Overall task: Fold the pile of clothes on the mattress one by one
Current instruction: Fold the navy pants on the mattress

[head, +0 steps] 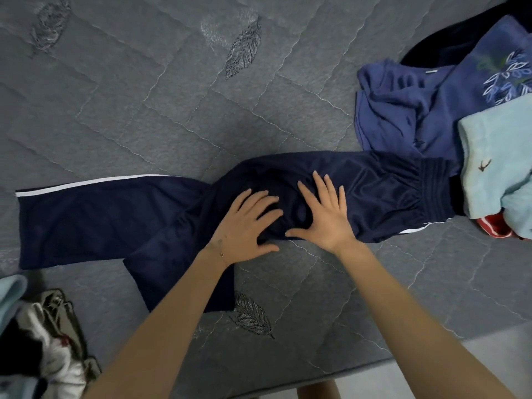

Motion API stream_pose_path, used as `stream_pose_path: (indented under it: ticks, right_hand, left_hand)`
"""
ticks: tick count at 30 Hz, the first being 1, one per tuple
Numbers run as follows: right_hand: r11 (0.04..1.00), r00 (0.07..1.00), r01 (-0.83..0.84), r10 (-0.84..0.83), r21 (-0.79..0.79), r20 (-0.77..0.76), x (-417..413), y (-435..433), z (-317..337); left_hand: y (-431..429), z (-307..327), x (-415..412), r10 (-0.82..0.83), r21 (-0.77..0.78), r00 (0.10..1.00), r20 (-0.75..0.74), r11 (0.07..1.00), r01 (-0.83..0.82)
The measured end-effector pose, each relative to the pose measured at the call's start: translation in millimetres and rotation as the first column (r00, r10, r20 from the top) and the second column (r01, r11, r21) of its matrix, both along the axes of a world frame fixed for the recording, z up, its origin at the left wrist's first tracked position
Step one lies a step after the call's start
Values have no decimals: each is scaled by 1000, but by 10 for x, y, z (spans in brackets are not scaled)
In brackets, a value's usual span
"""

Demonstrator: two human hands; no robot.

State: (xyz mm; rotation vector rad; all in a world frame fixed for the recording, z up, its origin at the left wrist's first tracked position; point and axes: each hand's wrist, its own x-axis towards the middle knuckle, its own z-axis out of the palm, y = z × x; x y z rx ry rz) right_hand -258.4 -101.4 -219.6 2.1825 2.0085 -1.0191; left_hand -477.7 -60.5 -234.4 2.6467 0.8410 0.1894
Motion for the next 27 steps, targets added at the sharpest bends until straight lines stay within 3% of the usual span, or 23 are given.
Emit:
stream_pose_path:
  ticks: [3, 5, 7, 10, 14, 18, 24, 27]
  right_hand:
    - [989, 989, -114, 123, -96, 86, -6, -99, 20]
    - [979, 970, -149, 172, -138, 173, -6, -149, 27]
    - [986, 966, -118, 141, -115, 216, -7, -166, 13]
    - [999, 995, -31, 29, 23, 92, 52, 6, 23]
    - [967, 990, 139, -129, 213, -58, 280, 374, 107]
    - [948, 966, 232, -252, 218, 65, 510, 651, 238]
    - [829, 939, 274, -341, 487, 52, 641, 1067, 311]
    - [795, 911, 302, -403, 526, 85, 724, 1267, 343]
  left_hand:
    - [17, -85, -76, -26, -12, 997, -72, 1000, 25]
    - [102, -36, -26, 107, -93, 992, 72, 991, -100]
    - [194, 102, 81, 324, -248, 930, 172, 928, -277]
    - [370, 275, 238, 580, -349, 808, 104, 782, -516]
    - [662, 354, 333, 752, -403, 642, 153, 640, -654]
    - [909, 359, 399, 837, -453, 526, 148, 530, -716]
    - [1170, 309, 561, 878, -449, 436, 198, 476, -756]
    - [1221, 279, 574, 837, -361, 488, 247, 547, -755]
